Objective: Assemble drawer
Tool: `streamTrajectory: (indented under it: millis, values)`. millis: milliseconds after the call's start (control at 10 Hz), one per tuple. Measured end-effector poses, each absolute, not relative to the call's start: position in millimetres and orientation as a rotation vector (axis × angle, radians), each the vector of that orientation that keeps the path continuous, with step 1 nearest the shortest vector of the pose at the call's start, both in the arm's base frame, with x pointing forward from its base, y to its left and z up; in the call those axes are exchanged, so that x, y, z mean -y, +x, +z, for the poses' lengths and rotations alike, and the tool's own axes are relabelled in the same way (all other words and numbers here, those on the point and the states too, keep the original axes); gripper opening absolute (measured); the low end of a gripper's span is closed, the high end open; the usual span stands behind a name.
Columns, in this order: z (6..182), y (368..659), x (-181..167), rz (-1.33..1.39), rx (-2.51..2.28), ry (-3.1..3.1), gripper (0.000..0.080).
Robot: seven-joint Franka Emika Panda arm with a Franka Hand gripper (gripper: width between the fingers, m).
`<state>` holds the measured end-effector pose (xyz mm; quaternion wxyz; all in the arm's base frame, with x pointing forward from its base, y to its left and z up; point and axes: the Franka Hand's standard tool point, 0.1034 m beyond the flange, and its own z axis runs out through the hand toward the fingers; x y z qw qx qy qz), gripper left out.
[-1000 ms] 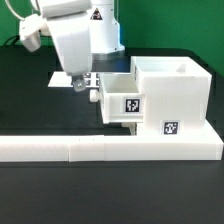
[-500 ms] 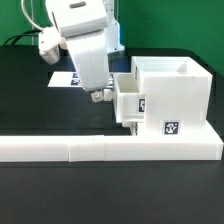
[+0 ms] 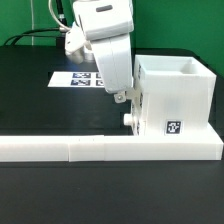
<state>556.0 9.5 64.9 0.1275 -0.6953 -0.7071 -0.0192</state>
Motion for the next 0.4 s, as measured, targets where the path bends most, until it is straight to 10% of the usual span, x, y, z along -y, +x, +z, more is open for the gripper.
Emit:
streamTrajectory:
  millis: [400]
  values:
    - [70.1, 555.5, 28.5, -0.044, 2.084, -2.000, 0.0649]
